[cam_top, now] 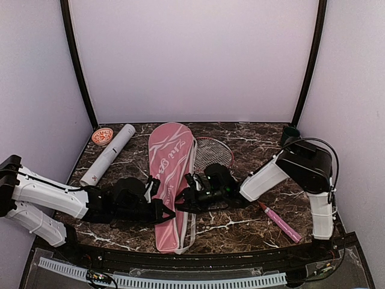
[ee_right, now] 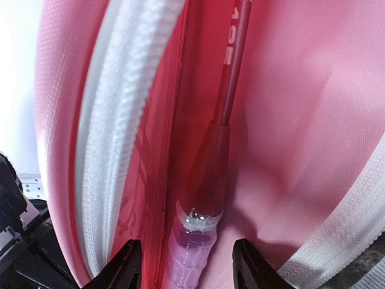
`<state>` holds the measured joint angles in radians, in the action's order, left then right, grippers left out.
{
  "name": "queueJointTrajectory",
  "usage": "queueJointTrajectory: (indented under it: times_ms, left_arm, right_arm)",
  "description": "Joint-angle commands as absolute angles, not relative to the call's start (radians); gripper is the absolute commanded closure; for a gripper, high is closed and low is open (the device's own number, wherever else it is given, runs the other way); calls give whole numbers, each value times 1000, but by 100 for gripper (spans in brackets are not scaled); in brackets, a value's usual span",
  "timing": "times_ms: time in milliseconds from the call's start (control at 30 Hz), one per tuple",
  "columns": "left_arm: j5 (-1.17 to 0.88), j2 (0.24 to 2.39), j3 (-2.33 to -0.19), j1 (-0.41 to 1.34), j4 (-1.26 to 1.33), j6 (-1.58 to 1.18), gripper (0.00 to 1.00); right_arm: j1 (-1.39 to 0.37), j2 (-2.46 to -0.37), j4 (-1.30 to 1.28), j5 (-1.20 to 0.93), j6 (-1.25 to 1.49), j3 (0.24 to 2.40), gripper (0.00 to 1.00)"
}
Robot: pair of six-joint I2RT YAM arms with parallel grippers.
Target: Pack up the badminton gear
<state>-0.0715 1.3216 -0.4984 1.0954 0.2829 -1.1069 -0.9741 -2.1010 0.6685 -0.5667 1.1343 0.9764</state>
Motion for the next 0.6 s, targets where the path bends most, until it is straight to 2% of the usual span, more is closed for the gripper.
queueJointTrajectory:
  times_ms: [0, 67, 133, 233, 267, 367, 567]
  left_arm:
    - [-96, 1324, -479, 1086, 309, -1121, 100]
    - [-101, 1332, -475, 1086, 332, -1122, 100]
    - [-103, 1337, -469, 1086, 342, -1124, 100]
    - [-111, 1347, -467, 1084, 359, -1124, 100]
    - [-114, 1349, -468, 1084, 363, -1124, 100]
    - [-117, 1348, -473, 1085, 374, -1119, 100]
    - [-112, 1340, -469, 1084, 411, -1124, 100]
  right_arm:
    - [-966, -2059, 541, -603, 1002, 1009, 48]
    - [-966, -2032, 540, -611, 984, 987, 49]
    - [-967, -2001, 500, -607, 951, 974, 56]
    - [-970, -1971, 432, -587, 900, 970, 73]
    - [-974, -1972, 408, -588, 883, 978, 84]
    - [-999, -1991, 347, -603, 846, 1004, 97]
    - [-1037, -2038, 366, -653, 839, 1034, 100]
